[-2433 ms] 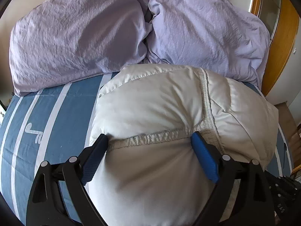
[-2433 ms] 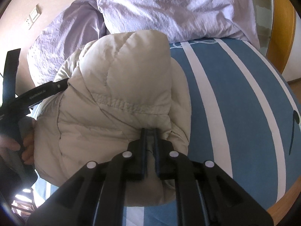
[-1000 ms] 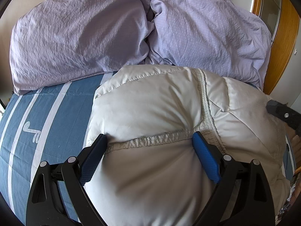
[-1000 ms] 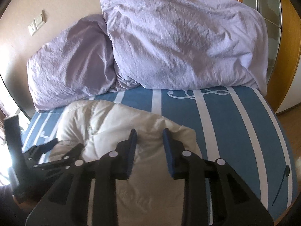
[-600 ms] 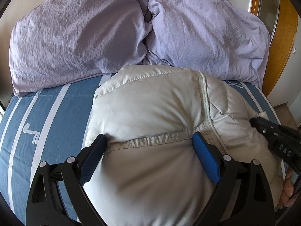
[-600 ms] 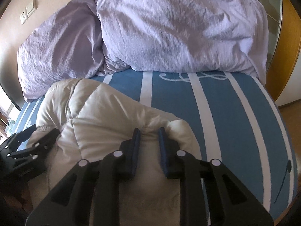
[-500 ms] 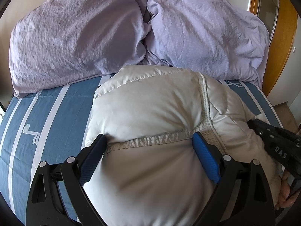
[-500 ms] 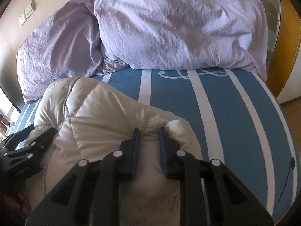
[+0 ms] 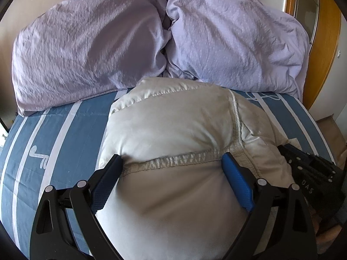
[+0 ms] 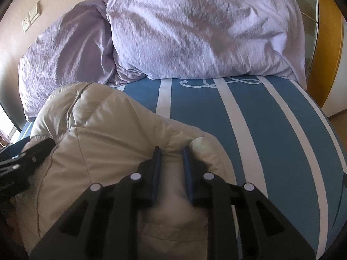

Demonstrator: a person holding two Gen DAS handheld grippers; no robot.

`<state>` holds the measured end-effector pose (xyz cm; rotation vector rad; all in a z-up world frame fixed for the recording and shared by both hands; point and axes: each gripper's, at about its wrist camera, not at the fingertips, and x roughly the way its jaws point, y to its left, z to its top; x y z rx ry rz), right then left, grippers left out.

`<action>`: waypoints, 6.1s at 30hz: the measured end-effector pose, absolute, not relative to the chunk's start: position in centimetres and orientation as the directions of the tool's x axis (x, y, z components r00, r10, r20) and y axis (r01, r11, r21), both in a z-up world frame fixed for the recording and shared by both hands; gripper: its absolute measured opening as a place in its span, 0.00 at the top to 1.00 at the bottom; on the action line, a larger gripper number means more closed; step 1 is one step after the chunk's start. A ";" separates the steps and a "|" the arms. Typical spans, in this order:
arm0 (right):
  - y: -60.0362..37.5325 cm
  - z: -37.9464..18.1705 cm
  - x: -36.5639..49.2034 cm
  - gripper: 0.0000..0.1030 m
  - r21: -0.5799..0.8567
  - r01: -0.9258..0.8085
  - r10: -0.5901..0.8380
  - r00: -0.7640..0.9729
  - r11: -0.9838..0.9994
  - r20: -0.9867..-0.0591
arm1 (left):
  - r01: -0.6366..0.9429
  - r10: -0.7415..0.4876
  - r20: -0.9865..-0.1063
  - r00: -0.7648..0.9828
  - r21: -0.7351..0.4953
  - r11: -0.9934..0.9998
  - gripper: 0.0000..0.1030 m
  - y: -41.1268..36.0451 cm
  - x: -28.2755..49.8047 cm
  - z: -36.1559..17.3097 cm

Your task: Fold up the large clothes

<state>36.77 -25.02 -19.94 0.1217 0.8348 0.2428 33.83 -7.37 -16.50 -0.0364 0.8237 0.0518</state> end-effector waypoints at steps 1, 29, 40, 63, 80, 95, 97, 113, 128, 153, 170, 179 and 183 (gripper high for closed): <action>-25.0 -20.0 36.7 0.80 0.201 -0.165 0.260 0.646 0.966 -0.718 | -0.060 0.031 -0.734 0.679 -0.014 0.998 0.10 -7.4 33.8 -16.3; -24.9 -20.5 36.3 0.80 0.211 -0.148 0.256 0.665 0.966 -0.701 | -0.135 0.059 -0.768 0.638 -0.037 0.990 0.06 -4.4 38.0 -17.1; -24.9 -20.6 36.3 0.80 0.208 -0.150 0.253 0.677 0.967 -0.691 | -0.140 0.090 -0.756 0.649 -0.002 0.990 0.04 -4.8 38.0 -17.9; -24.7 -20.7 36.5 0.79 0.188 -0.147 0.236 0.701 0.971 -0.673 | -0.146 0.077 -0.752 0.654 -0.026 0.989 0.02 -4.5 38.4 -19.1; -24.7 -19.1 36.2 0.71 0.152 -0.130 0.200 0.666 0.980 -0.719 | -0.159 0.020 -0.770 0.637 -0.106 0.982 0.02 -3.0 37.1 -17.2; -31.2 -15.6 33.2 0.23 0.324 -0.020 0.266 0.618 0.946 -0.740 | -0.130 -0.050 -0.766 0.641 -0.172 0.976 0.02 0.3 30.4 -14.4; -31.8 -15.5 33.0 0.19 0.353 -0.016 0.292 0.599 0.936 -0.745 | -0.137 -0.053 -0.769 0.637 -0.181 0.974 0.02 0.7 29.7 -14.6; -33.0 -20.6 34.7 0.02 0.629 0.077 0.574 0.332 0.774 -0.748 | -0.122 -0.144 -0.809 0.571 -0.257 0.959 0.02 1.8 29.3 -15.8; -30.0 -24.4 37.8 0.02 0.777 0.072 0.765 0.141 0.625 -0.629 | -0.154 -0.392 -0.771 0.502 -0.525 0.837 0.01 5.4 32.0 -18.7; -27.0 -23.7 41.3 0.48 0.926 -0.009 0.918 0.136 0.378 -0.373 | -0.205 -0.500 -0.641 0.583 -0.711 0.672 0.29 10.1 35.3 -17.7; -21.7 -22.6 45.9 0.28 0.862 -0.017 0.853 0.161 0.506 -0.497 | -0.286 -0.308 -0.712 0.631 -0.582 0.761 0.22 14.0 38.9 -18.0; -25.6 -16.7 44.4 0.21 0.729 -0.080 0.700 0.368 0.680 -0.612 | -0.282 -0.070 -0.738 0.671 -0.341 0.897 0.20 12.2 38.8 -14.2; -24.0 -13.6 43.8 0.21 0.619 -0.173 0.625 0.425 0.766 -0.654 | -0.230 -0.002 -0.710 0.704 -0.231 0.945 0.17 9.8 39.1 -12.3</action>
